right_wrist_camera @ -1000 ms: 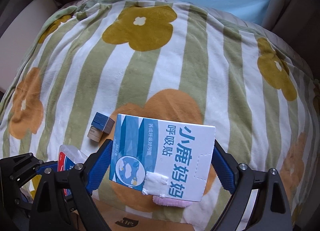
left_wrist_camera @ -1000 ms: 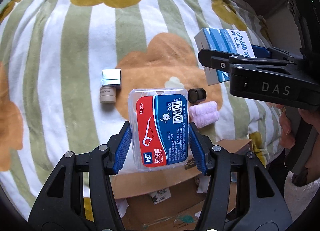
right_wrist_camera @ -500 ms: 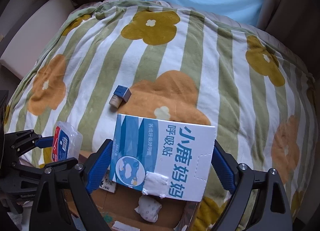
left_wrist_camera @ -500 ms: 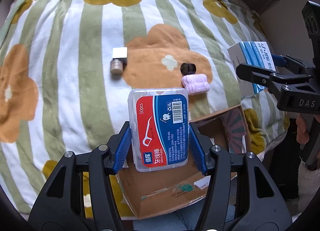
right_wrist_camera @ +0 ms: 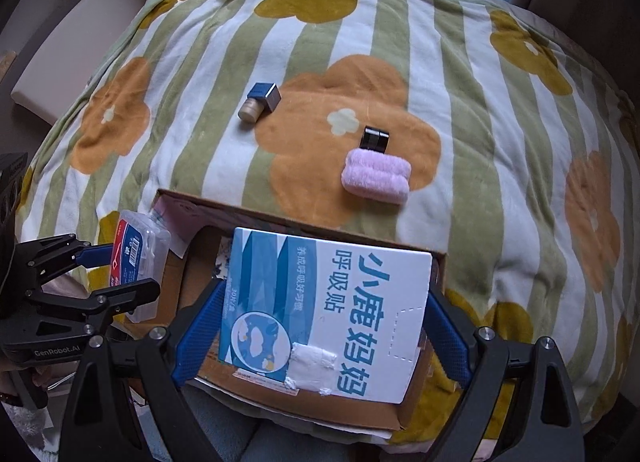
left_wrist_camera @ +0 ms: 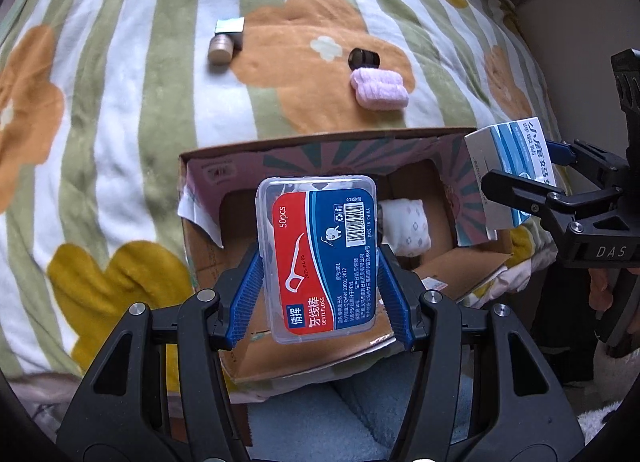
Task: Organize objects
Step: 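Carry the floss case and blue-and-white box into the cardboard box and release both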
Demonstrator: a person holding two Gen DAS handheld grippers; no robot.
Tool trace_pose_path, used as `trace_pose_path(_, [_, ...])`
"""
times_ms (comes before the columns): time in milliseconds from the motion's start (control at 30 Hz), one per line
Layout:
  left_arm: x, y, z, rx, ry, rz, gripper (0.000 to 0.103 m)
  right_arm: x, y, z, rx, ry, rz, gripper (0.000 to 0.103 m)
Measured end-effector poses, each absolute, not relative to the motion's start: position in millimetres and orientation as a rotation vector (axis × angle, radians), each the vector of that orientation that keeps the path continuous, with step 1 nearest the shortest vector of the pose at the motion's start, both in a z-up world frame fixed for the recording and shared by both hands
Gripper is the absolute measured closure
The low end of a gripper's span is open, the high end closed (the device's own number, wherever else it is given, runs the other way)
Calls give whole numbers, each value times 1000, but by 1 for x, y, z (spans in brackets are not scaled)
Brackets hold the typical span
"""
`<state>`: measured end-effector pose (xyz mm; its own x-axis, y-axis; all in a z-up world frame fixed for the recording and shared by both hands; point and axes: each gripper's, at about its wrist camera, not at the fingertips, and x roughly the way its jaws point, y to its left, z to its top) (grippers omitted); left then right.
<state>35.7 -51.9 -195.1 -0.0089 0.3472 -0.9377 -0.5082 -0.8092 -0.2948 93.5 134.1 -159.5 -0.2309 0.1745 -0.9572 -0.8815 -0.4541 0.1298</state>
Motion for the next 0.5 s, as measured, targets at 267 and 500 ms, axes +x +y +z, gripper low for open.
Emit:
trace_pose_path(267, [58, -57, -245, -1737, 184, 1863, 50, 104, 108, -209, -1273, 975, 1772, 12])
trace_pose_path(500, [63, -55, -259, -1742, 215, 1882, 50, 111, 103, -232, -1272, 1010, 1761, 12])
